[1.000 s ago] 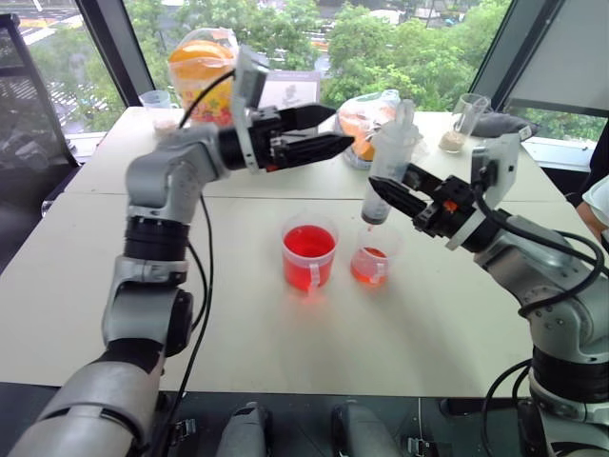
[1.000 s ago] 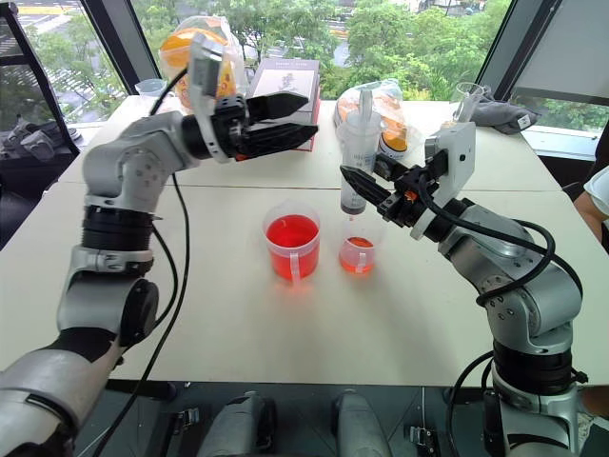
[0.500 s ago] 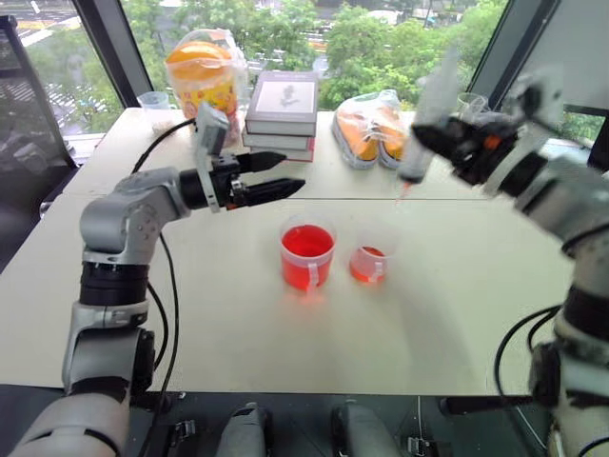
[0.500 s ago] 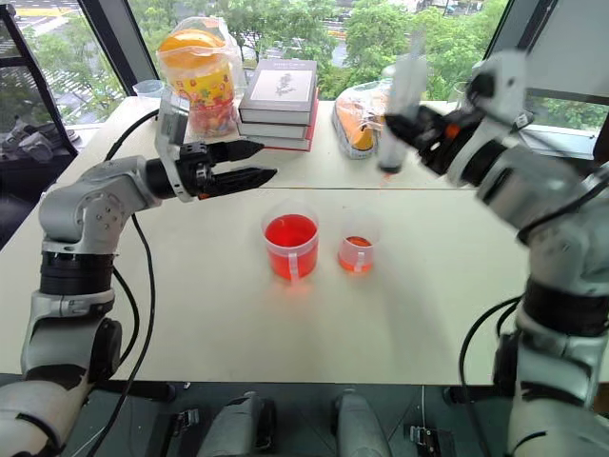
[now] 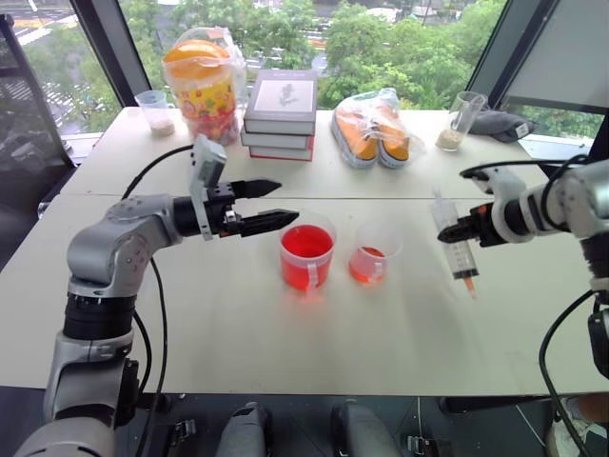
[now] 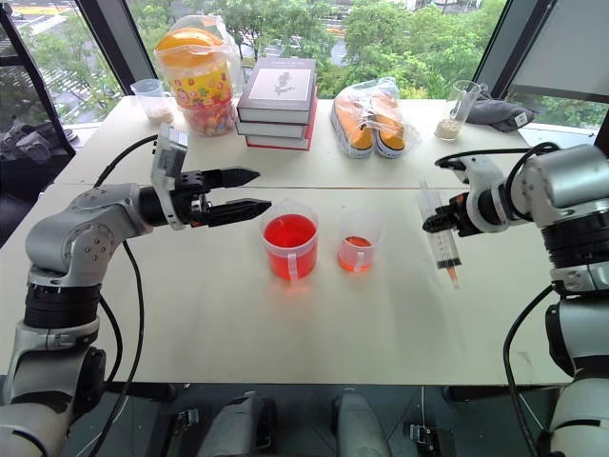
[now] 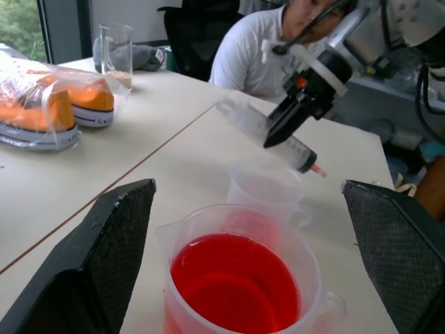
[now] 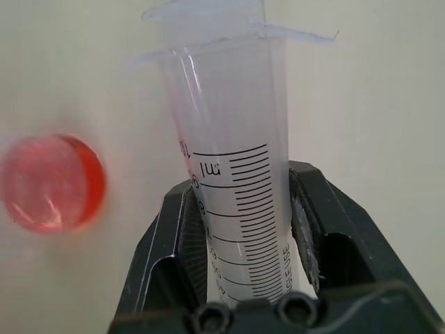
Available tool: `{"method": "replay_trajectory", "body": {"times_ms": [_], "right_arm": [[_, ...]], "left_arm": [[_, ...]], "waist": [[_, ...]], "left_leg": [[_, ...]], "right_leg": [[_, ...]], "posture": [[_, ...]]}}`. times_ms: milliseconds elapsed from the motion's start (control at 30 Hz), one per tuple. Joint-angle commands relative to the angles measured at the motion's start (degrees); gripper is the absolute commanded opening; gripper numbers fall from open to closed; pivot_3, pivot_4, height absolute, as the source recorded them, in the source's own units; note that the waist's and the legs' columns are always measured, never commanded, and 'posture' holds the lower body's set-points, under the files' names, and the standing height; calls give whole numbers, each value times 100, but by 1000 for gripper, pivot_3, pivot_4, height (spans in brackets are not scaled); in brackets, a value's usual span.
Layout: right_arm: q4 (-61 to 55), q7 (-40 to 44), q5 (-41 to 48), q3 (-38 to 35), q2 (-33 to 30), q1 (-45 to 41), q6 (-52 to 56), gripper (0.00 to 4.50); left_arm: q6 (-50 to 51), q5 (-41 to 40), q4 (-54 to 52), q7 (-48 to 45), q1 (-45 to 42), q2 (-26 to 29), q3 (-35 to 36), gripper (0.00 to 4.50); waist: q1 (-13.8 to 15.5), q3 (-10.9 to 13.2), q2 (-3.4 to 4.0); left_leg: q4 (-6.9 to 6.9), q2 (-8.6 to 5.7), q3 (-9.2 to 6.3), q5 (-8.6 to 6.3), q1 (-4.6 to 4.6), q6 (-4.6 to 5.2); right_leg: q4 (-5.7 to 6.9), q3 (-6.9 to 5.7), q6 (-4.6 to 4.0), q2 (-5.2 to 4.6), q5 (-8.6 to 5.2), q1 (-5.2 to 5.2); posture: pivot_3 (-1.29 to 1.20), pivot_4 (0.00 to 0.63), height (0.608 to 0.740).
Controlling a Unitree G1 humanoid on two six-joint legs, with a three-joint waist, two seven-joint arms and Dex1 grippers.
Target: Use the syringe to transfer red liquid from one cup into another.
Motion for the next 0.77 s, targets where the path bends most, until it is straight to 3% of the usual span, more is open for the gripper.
{"method": "replay_trajectory", "body": {"times_ms": [33,233,367,500,767], "right_arm": [[832,279,-581,163,236,-168,-583,1369],[1479,654,-1123,192,548,-237,-943,4347],[1075,889,-1155,-95,351,-260,-839,4435],[-599,1299,-808,-697,-255,57,-904,4435],[-3775,1817,664,-3378,-861,1845,-481,4435]], "left_arm": [[283,-452,-494,70,139,74,181,4423],[392,-539,-624,283,278,231,217,4500],[398,-595,-646,324,335,363,189,4500],[445,-656,-623,311,353,548,249,4500],[576,-841,-623,306,429,925,451,4500]], "waist": [[-1,0,0],[2,0,0],[11,1,1],[33,2,3],[30,2,0]], "left_leg": [[0,0,0,0,-1,0],[0,0,0,0,-1,0],[1,0,2,0,-1,0],[-1,0,0,0,-2,0],[-3,1,-8,0,-1,-1]], "right_leg": [[-1,1,1,-1,0,0],[6,1,2,4,1,-3],[4,0,2,2,1,-2],[5,-1,1,2,1,-5],[-3,-7,2,0,-1,3]], "posture": [[0,150,740],[0,150,740],[0,150,740],[0,150,740],[0,150,740]]}}
